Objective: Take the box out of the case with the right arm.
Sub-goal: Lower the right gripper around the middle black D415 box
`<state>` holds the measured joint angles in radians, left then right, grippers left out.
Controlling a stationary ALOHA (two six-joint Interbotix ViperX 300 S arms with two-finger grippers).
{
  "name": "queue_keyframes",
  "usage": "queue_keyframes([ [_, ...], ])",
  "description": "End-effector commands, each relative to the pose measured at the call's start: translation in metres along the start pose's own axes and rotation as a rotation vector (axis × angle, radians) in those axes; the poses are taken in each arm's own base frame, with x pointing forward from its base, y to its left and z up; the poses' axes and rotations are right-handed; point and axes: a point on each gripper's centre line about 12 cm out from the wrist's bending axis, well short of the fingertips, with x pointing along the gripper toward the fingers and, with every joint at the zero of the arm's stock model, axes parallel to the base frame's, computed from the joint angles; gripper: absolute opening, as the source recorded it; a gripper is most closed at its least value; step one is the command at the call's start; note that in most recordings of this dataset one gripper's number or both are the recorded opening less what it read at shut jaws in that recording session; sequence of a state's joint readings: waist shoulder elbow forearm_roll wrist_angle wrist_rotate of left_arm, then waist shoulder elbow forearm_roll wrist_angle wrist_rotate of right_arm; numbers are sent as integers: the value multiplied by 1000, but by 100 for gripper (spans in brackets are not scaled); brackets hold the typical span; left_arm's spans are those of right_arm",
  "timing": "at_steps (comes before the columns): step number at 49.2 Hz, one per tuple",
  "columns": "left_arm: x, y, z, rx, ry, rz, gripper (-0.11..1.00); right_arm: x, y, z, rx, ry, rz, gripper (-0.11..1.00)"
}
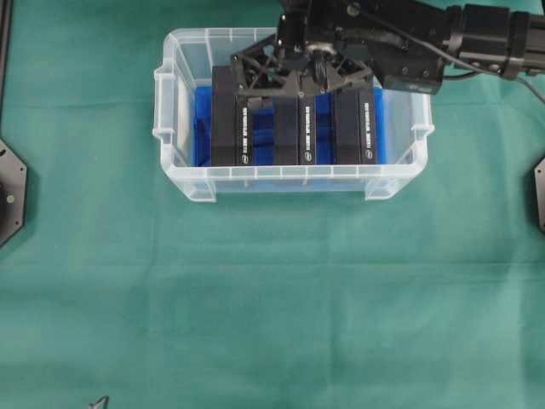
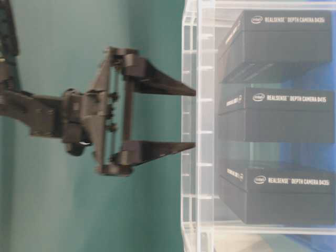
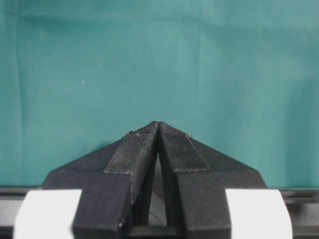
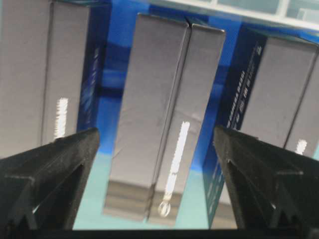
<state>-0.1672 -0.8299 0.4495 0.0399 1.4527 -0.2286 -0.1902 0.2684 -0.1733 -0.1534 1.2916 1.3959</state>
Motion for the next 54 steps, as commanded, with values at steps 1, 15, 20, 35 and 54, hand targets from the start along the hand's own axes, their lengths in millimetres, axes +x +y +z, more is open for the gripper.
queue_keyframes([
  [1, -3, 0, 4, -3, -16, 1, 2, -1, -1, 1, 11, -10, 38, 93],
  [15, -1, 0, 4, -2, -7, 3, 2, 33, -7, -7, 51, 3, 76, 93],
  [20, 0, 0, 4, -3, -4, 2, 2, 40, -5, -9, 57, 17, 93, 93],
  [35, 0, 1, 4, -6, -4, 6, 2, 62, -1, -20, 74, 74, 71, 93],
  [54, 0, 4, 4, -24, -6, 16, 2, 65, 0, -26, 88, 102, 65, 91],
])
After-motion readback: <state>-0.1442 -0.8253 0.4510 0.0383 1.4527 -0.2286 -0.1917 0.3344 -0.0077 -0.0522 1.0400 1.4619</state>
